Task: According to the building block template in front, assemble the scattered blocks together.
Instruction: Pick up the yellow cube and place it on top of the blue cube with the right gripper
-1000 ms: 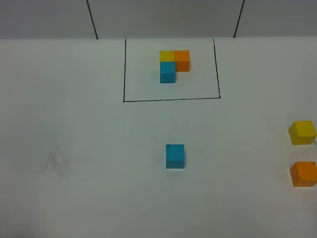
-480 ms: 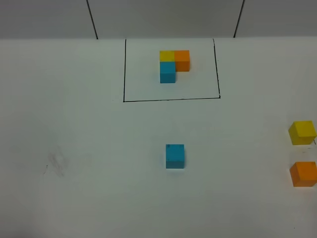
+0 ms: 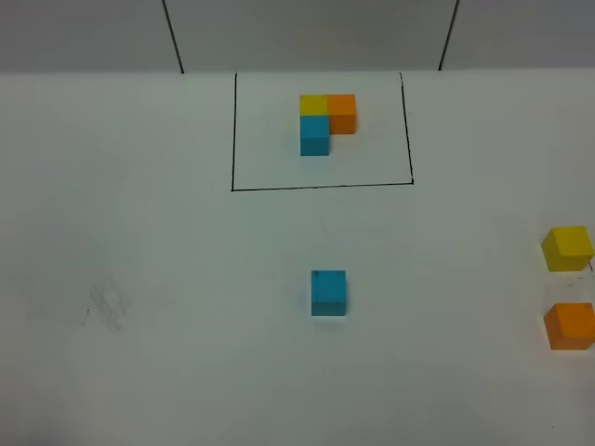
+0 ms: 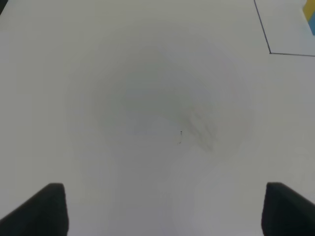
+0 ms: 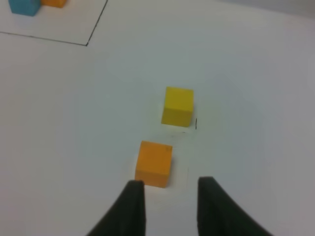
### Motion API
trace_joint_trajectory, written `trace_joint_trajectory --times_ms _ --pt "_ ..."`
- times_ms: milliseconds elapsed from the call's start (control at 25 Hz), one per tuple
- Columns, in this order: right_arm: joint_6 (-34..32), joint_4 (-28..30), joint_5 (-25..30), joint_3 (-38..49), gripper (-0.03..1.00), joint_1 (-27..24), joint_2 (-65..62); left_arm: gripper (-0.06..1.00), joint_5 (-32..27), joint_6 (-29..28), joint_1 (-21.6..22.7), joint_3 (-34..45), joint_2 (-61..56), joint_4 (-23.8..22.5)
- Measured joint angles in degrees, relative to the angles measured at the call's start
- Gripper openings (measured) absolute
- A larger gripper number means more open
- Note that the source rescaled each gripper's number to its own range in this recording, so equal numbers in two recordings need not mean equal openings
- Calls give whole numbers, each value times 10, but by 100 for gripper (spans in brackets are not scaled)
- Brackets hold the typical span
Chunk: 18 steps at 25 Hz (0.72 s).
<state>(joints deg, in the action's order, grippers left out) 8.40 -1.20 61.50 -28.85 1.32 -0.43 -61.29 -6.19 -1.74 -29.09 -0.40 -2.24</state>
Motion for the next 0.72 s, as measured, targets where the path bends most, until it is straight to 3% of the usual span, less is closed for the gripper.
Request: trace_joint_trajectory --times_ms 160,240,360,560,720 --pt "-30 12 -4 -1 4 0 4 68 0 0 0 0 0 0" --pt "-48 22 -29 -14 11 0 28 68 0 0 0 0 0 0" --pt "-51 25 -73 -37 33 0 101 68 0 0 0 0 0 0" --pt "-62 34 -128 -73 87 0 302 68 0 0 0 0 0 0" --pt "-89 53 -157 -127 98 0 489 68 0 0 0 0 0 0"
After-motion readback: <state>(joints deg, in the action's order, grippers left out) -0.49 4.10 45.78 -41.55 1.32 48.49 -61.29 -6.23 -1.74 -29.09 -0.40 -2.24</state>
